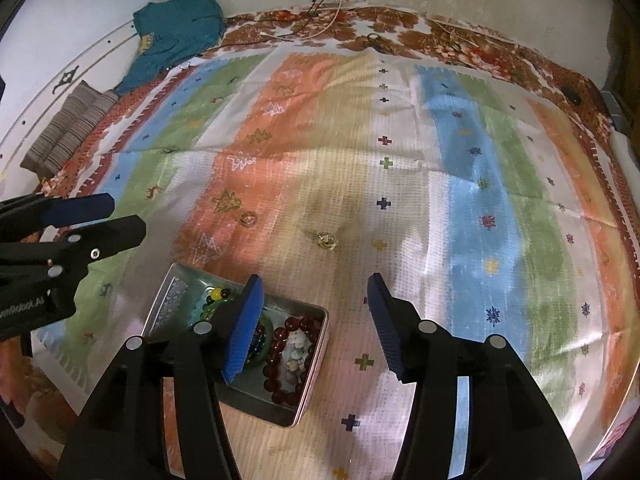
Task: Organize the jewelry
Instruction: 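Move both open tools toward the small gold ring and gold charm, then grasp the gold ring with left tool while right tool grasps the gold charm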
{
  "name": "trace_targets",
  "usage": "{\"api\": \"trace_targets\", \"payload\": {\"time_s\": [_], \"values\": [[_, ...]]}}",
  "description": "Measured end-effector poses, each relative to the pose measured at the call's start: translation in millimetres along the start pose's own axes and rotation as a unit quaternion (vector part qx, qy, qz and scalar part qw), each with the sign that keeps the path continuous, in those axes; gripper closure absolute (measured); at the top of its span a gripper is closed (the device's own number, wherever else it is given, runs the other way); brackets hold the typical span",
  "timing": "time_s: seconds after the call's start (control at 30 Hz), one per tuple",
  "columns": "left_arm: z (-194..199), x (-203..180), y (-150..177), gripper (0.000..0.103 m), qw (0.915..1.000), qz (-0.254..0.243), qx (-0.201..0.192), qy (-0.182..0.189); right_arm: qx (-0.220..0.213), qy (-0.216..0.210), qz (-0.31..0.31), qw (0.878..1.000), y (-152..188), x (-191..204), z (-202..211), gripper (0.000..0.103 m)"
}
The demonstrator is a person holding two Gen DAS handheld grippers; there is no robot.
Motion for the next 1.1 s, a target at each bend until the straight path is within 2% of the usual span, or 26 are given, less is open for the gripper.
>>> {"api": "trace_targets", "payload": {"time_s": [0.57, 1.1], "values": [[-50, 8, -8, 0.051, 0.9987, 0.015, 0.048, -0.001, 0.051, -0.013, -0.009, 0.999, -1, -4, -43, 0.049], [-97, 11, -12, 0.051, 0.9955, 0.026, 0.091, 0.009, 0.082, -0.022, -0.011, 0.996, -5, -4, -81, 0.049]]}}
Point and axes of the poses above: each gripper's, at about its wrist camera, not at the fingertips, and z roughly against the way its jaws point, x to its left, y to its underside, the point moved 9 cm from there along -z, roughly the way its jaws point, and after that the axes turned 6 degrees about -x, right-handed, at the moved point
